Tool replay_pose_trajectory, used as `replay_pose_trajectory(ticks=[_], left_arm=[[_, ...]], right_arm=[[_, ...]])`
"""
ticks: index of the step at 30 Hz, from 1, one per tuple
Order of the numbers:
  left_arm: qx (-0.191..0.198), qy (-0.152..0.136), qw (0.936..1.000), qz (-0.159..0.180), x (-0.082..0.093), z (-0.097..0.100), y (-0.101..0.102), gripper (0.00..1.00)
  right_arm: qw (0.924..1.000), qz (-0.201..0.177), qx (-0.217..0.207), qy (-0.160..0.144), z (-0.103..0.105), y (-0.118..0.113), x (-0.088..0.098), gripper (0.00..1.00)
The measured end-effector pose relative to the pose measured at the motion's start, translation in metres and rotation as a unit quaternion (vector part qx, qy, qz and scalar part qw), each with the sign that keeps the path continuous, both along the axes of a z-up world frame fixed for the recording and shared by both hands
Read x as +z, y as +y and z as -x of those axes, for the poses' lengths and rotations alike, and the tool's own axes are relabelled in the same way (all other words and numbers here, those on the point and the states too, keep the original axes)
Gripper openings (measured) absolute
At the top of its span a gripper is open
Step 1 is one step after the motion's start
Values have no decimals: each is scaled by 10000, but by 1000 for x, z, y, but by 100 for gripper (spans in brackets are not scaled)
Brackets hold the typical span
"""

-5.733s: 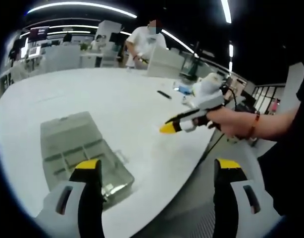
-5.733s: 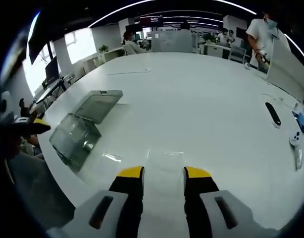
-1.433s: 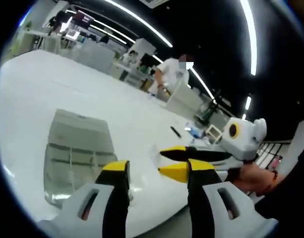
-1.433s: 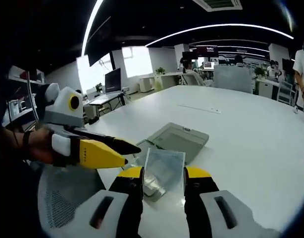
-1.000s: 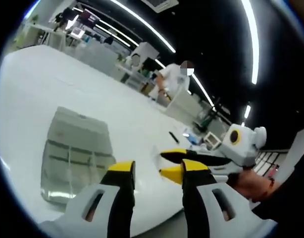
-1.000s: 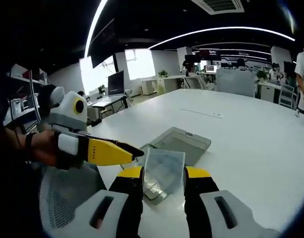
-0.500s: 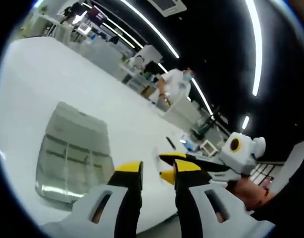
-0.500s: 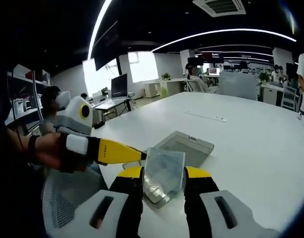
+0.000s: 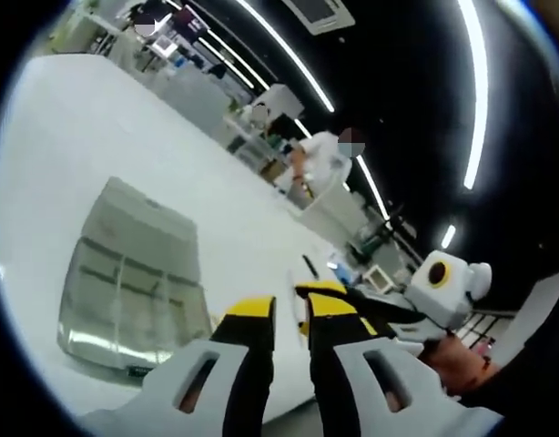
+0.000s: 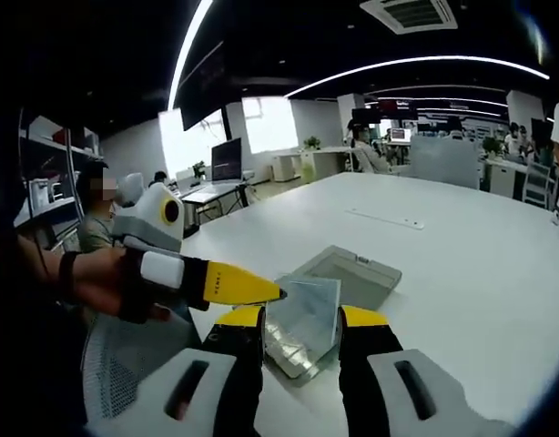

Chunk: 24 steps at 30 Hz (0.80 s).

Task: Insert the divider into the dual guide fixture by aligning both edges with the guide slots and pushing it downward to the bottom, including one-sided entry, uneven engagement, binding, and posture correction.

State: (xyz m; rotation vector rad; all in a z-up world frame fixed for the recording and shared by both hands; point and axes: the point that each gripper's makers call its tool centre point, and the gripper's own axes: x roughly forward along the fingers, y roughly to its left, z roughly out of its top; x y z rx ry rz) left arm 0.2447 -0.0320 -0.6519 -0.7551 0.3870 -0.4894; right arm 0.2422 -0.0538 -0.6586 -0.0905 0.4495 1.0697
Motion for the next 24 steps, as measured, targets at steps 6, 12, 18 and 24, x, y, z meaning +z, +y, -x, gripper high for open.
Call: replay_pose_trajectory(ticks=[6, 12, 18, 24], left_arm=[[41, 42, 10000, 39, -1, -2, 2, 7], [27, 45, 9999, 137, 1, -2, 1, 3], [-10, 48, 9998, 209, 2, -2, 0, 0], [-12, 54, 9996, 285, 3, -1, 0, 0]], right_arm=[[10000, -2, 20, -13, 0, 2, 1, 28], [10000, -19, 15, 4, 0, 2, 1, 28], [10000, -17, 29, 19, 1, 2, 0, 28], [10000, -25, 37, -2, 1, 3, 1, 28]])
